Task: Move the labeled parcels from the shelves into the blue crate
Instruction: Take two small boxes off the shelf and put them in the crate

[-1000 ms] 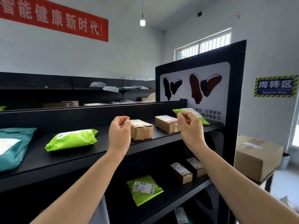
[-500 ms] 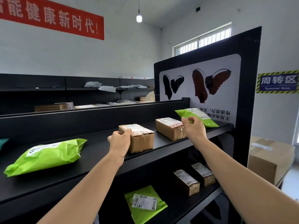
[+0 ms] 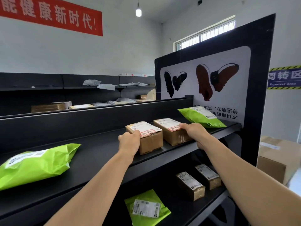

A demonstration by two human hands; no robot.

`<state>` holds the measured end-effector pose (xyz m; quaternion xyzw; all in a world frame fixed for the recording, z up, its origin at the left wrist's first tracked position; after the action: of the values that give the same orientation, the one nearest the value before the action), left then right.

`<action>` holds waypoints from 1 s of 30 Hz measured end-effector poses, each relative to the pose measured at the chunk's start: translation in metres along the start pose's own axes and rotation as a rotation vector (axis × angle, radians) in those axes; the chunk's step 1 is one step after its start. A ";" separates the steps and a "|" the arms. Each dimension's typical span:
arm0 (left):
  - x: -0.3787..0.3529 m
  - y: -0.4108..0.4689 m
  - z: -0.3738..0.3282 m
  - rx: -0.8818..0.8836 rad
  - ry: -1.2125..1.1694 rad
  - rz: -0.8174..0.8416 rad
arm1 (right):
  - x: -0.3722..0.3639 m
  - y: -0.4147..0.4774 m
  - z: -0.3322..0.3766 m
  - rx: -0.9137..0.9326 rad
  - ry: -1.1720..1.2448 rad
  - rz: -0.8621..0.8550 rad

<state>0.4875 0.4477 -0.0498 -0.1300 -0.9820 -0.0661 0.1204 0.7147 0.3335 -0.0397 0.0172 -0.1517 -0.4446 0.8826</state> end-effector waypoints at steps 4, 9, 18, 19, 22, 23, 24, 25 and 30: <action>-0.010 0.000 -0.001 0.009 -0.038 0.056 | -0.009 -0.011 0.001 0.050 0.077 0.020; -0.013 -0.009 -0.006 0.010 -0.198 0.111 | -0.007 -0.021 -0.003 -0.028 0.253 -0.007; -0.053 -0.048 -0.029 -0.074 -0.420 0.392 | 0.060 -0.061 -0.013 -0.025 0.504 -0.323; -0.059 -0.056 -0.035 -0.091 -0.444 0.415 | 0.071 -0.068 -0.012 -0.020 0.512 -0.346; -0.079 -0.081 -0.050 -0.145 -0.501 0.493 | 0.106 -0.090 -0.008 0.011 0.504 -0.412; -0.087 -0.090 -0.054 -0.162 -0.519 0.528 | 0.118 -0.098 -0.008 0.022 0.493 -0.438; -0.095 -0.099 -0.057 -0.175 -0.527 0.561 | 0.131 -0.107 -0.008 0.034 0.469 -0.465; -0.104 -0.108 -0.059 -0.186 -0.528 0.589 | 0.145 -0.116 -0.008 0.050 0.446 -0.493; -0.156 -0.159 -0.075 -0.184 -0.601 0.744 | 0.217 -0.172 -0.017 0.085 0.416 -0.635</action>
<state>0.6069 0.2462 -0.0327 -0.4958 -0.8502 -0.0646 -0.1651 0.7068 0.0564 -0.0294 0.1898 0.0255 -0.6763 0.7113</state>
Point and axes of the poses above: each hand's wrist, its own y-axis towards the middle knuckle, its own x-axis out of the back of the hand, z = x × y, the point moved 6 cm from there along y, towards the middle knuckle, and after that the axes turned 2 degrees about x, right-handed, at the moved point
